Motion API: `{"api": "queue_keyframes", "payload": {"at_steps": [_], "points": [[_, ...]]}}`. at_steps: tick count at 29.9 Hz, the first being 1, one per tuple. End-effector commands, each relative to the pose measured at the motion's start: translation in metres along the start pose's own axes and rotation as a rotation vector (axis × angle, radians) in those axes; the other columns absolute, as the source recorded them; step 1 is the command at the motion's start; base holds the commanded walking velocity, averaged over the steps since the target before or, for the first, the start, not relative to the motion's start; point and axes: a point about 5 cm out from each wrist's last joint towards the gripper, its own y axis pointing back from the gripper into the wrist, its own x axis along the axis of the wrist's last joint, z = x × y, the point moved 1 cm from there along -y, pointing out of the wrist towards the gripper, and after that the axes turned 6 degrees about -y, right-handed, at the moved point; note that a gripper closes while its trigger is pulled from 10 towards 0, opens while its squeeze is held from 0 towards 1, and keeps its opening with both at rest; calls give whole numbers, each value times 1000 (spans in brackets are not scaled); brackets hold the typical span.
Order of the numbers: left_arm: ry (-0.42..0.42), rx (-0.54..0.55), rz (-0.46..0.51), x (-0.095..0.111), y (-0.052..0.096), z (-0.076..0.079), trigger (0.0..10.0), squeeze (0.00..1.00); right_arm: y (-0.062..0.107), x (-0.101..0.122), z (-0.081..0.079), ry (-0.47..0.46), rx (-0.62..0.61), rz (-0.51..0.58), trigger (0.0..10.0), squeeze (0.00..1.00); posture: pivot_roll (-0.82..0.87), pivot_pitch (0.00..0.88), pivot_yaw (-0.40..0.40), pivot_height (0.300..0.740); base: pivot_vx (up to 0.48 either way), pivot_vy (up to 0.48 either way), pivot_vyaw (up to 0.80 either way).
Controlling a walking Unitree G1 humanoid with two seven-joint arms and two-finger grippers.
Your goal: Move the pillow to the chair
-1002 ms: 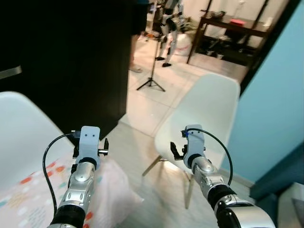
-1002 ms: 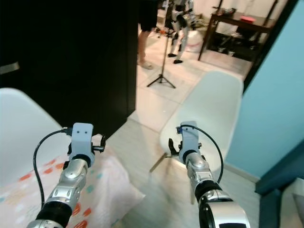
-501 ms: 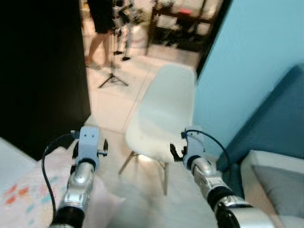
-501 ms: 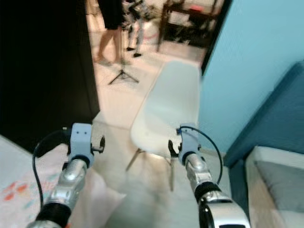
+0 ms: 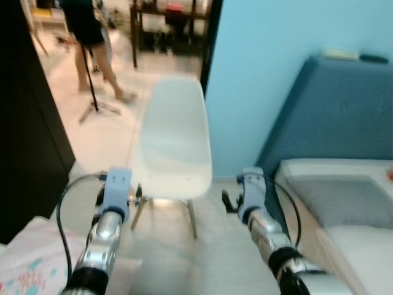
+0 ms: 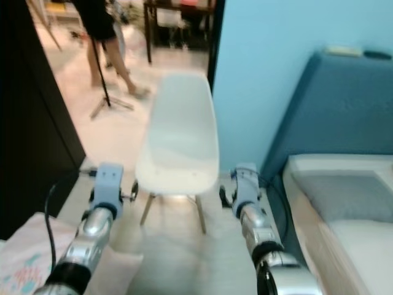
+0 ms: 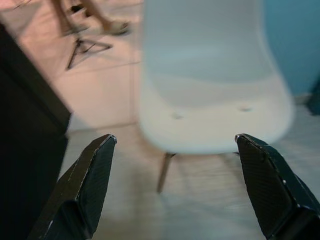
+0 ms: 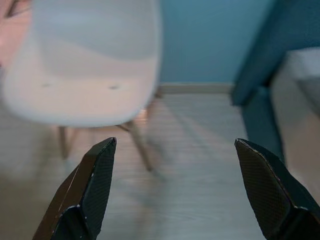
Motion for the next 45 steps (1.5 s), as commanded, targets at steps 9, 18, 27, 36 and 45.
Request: {"api": "queue_keyframes", "payload": {"at_steps": [9,18,27,36,45], "points": [[-30,-31,-13,-1,-1,0,10000,0,1,-2,1,-33,-25,13,10000,0,60,0,-27,736,0,0,-800],[-9,-30,-7,1,-2,4,10000,0,2,-3,4,-22,-30,11,10000,0,50,0,-45,736,0,0,-800],[0,-29,-14,-1,-1,6,10000,0,1,0,6,-10,-31,11,10000,0,45,0,-52,736,0,0,-800],[5,-30,-18,-1,-2,8,10000,0,1,0,8,1,-31,6,10000,0,36,0,-56,736,0,0,-800],[19,-28,-21,-2,-1,11,10000,0,1,1,10,8,-33,5,10000,0,32,0,-63,736,0,0,-800]]}}
